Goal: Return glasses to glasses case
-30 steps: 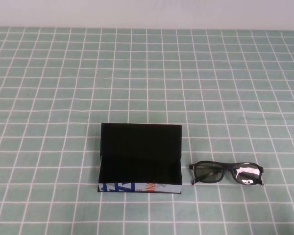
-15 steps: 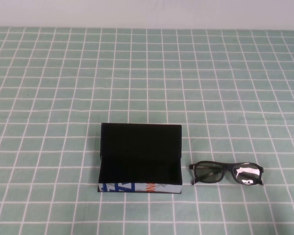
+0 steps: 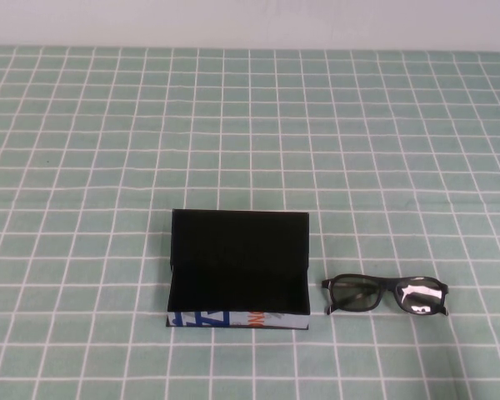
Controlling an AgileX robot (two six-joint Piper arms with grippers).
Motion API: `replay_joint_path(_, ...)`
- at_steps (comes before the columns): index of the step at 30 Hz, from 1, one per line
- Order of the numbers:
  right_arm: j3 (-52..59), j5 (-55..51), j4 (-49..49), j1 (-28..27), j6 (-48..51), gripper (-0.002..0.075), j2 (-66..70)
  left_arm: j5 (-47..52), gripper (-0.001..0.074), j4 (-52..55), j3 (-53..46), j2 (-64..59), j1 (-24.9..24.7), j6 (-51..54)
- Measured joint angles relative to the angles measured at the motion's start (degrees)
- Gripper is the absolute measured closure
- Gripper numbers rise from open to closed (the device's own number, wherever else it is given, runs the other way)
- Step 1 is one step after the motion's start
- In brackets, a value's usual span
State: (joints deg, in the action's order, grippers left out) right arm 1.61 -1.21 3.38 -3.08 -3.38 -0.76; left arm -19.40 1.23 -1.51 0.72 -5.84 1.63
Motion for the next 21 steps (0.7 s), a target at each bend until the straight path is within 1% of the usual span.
replay_joint_path(13, 0.0, 18.75, 0.0, 0.0, 0.0, 0.0738, 0.0, -5.04, 0.0737, -0.1, 0.0, 0.0, 0.0, -0.82)
replay_joint_path(19, -0.11, 37.73, 0.0, 0.0, -1.1, 0.0738, -0.09, -17.63, 0.0737, -0.1, 0.0, 0.0, 0.0, -7.75)
replay_joint_path(21, -1.5, 39.43, -0.4, 0.0, -1.1, 0.0738, -0.09, -20.0, 0.0737, -0.1, 0.13, 0.0, 0.0, -9.88)
